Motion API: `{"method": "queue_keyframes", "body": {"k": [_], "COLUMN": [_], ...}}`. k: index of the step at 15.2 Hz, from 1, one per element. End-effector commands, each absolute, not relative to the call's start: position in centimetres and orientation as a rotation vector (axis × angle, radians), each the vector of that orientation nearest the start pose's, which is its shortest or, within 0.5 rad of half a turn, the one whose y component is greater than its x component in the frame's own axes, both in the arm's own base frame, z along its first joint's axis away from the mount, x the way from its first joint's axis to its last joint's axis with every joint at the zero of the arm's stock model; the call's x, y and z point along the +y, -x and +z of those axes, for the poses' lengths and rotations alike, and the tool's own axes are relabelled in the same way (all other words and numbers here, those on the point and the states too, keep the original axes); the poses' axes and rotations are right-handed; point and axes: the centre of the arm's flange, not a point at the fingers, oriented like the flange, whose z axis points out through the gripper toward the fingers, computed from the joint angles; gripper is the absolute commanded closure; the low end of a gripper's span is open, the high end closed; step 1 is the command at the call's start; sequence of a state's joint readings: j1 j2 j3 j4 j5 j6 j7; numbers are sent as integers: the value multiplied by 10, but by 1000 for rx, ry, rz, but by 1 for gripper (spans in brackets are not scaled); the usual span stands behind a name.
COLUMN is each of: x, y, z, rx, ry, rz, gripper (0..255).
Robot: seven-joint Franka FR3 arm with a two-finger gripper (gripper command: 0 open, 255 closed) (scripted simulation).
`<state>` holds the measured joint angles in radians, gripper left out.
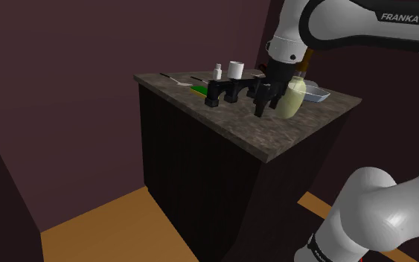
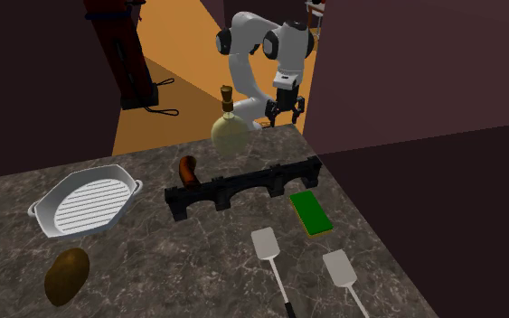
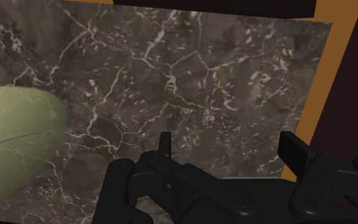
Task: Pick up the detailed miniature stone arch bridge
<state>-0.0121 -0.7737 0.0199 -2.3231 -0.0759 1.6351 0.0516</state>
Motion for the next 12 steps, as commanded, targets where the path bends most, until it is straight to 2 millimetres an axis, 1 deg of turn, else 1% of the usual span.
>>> {"method": "queue_keyframes", "body": {"k": [1, 3, 6, 9, 12], "x": [-3, -31, -74, -115, -153], "y": [-317, -317, -321, -333, -350], "z": [609, 613, 619, 624, 630], "rx": [76, -87, -329, -567, -799], "ry": [3225, 3215, 3184, 3134, 3067], "rz": [-142, -148, -157, -165, -172], "gripper": [0, 0, 0, 0, 0]}}
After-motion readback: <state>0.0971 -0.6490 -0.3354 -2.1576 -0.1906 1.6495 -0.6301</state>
